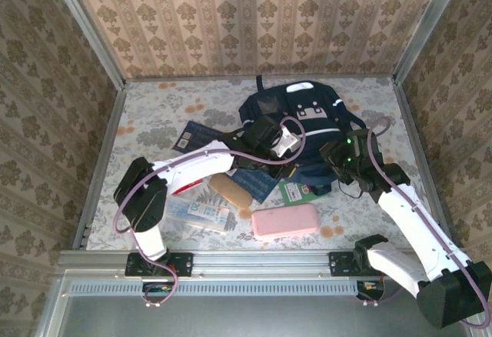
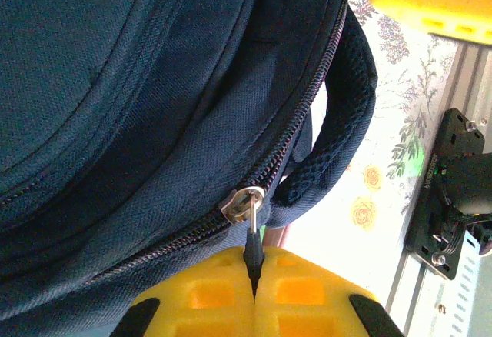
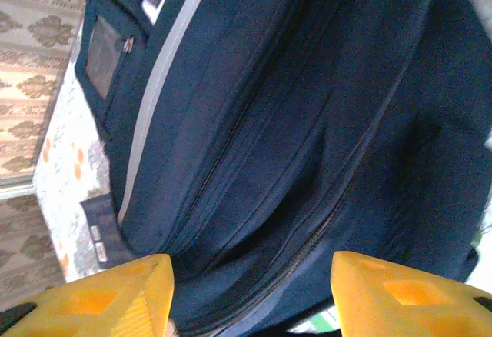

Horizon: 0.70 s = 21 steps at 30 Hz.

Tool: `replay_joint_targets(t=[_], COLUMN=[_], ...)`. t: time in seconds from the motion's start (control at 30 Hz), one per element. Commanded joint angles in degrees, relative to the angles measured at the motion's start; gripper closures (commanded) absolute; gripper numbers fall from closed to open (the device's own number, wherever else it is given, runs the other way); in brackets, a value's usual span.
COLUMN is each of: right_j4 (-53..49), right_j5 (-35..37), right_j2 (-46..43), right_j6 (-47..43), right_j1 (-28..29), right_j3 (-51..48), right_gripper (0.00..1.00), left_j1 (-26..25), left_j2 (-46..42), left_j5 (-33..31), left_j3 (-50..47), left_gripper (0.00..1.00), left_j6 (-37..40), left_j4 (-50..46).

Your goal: Pack the student bag

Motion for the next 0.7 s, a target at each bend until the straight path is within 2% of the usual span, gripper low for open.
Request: replay_joint_targets(t=[0.0,0.37,0.57,0.67], right_j4=[3.42,15.26,17.99,19.23], right_j5=[-6.73,-12.04,-9.82,-9.43], right_j2=[-1.36,3.41,6.62,8.92], right_j6=[3.85,11.27,10.87,10.62], right_j1=[-0.22,-0.28,-0.29,-0.37], right_j3=[-2.60,-8.49,-8.91,-8.80], right_gripper=[0.42,0.48,0.52,0.57], left_j1=[-0.95,-2.75,-3.17,-3.25], left_j2=[0.98,3.01,2.94,2.79], left_j5=[3.06,2.73,2.85,2.74], left_j3=[3.77,6.49,7.01,6.77], left_gripper=[1.00,1.00,1.00,1.00], left_j6=[0.09,-0.12,-0.13,-0.12], left_j4=[0.65,0.52,0.63,0.78])
